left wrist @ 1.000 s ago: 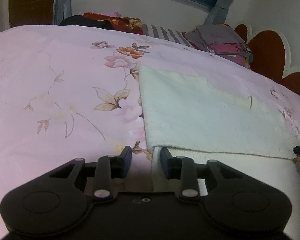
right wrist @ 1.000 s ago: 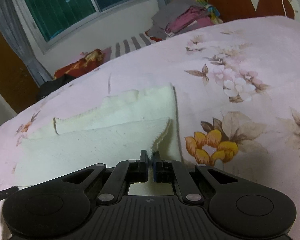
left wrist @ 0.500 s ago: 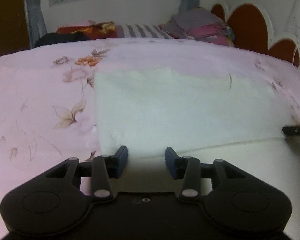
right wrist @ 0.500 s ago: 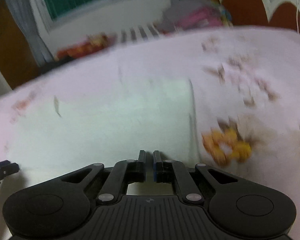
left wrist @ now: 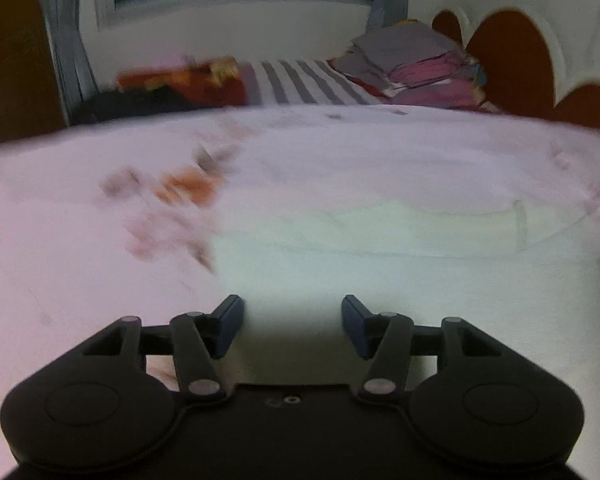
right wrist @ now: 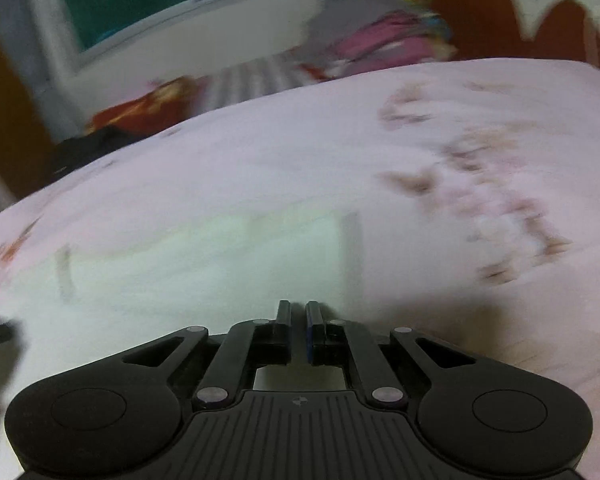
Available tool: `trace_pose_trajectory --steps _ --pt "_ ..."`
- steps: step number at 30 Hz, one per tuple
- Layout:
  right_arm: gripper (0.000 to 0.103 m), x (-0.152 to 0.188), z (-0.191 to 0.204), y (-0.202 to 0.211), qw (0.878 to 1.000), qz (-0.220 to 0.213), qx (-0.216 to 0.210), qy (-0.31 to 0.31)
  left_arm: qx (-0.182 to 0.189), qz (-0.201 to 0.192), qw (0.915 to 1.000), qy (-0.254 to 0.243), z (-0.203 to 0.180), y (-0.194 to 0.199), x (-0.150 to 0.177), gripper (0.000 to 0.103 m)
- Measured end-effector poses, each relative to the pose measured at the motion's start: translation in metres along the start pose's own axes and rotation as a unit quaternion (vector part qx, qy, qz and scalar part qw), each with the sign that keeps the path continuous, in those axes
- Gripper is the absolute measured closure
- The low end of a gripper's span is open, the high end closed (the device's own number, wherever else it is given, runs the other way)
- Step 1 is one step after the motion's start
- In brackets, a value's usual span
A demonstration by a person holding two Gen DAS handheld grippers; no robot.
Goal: Fold small clothes
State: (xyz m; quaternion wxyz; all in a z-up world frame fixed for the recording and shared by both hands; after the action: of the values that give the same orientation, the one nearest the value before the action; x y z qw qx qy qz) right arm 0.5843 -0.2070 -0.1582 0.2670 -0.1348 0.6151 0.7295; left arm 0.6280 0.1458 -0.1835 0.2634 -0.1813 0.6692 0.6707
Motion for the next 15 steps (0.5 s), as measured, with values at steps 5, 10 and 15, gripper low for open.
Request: trace_pose_trajectory --steps 5,10,15 --pt "0.099 -0.016 0.023 -0.012 0.999 -0.001 -0.033 0.026 0.040 -0.007 0.9990 0.020 0.002 -0.014 -0.019 0.047" --pt "0.099 -0.014 0.031 -0.026 0.999 0.009 -0.001 0.038 0.036 0.011 0.9985 0.039 0.010 -0.022 -0.019 0.047" --pt "0.099 0.002 0.108 -0.002 0.986 0.005 -0.115 0.121 0.098 -0.040 0.9944 0.002 -0.055 0.010 -0.021 0.041"
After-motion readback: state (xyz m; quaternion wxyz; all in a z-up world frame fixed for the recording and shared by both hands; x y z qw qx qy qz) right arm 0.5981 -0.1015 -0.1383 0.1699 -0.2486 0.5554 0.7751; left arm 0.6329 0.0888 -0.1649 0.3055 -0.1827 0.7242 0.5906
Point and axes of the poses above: each gripper's, at about its wrist camera, not at the fingertips, and y roughly against the way its jaws point, z to its left, x to its underside, the point moved 7 cm from there along -y, roughly the way its jaws point, and after that the axes turned 6 degrees about z, right-handed, at the moved point
